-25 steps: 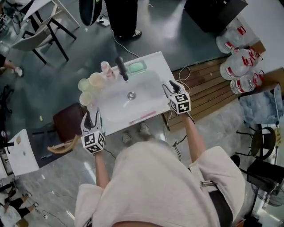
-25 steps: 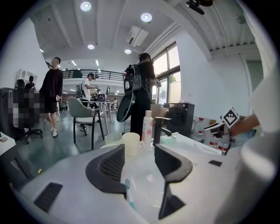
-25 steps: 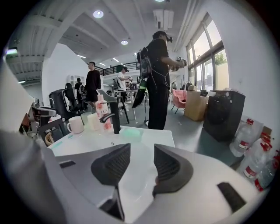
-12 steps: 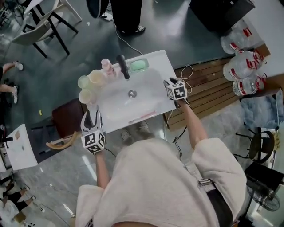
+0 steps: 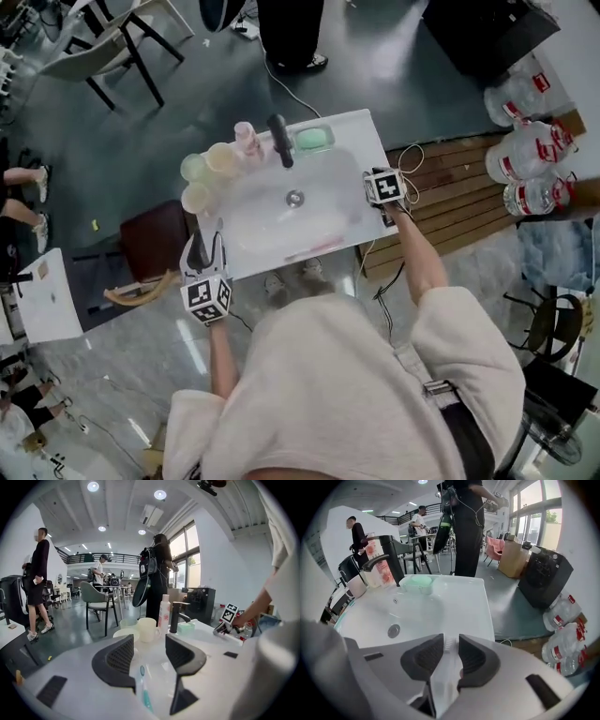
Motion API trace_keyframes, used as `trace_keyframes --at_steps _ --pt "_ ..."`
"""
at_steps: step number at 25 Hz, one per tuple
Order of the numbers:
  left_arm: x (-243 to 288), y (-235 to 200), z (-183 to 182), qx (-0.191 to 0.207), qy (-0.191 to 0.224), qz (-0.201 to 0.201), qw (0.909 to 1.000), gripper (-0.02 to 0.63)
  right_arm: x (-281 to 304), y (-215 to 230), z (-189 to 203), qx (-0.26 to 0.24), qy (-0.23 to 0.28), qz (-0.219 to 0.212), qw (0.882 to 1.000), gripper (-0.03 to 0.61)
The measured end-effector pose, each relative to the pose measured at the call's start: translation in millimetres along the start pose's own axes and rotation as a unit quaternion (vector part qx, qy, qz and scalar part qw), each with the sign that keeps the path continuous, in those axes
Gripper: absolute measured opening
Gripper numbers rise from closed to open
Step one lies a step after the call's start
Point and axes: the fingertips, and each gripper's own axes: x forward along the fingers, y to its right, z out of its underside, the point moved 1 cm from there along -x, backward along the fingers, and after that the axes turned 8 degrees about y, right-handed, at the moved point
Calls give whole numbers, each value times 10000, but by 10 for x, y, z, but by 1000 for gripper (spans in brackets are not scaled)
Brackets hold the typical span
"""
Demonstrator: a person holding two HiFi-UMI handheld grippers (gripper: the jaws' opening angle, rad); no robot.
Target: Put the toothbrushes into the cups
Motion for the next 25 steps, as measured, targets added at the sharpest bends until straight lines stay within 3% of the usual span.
trace_keyframes --at_steps 4,11,25 --pt "7 -50 14 -11 -5 -20 10000 210 14 -12 -29 -75 -23 68 9999 67" --pt "0 -82 -62 19 15 -36 10000 209 -36 -57 -125 -169 89 66 9998 60" --pt "59 -73 -95 23 118 172 9998 206 -726 -416 -775 -208 1717 -188 9847 58"
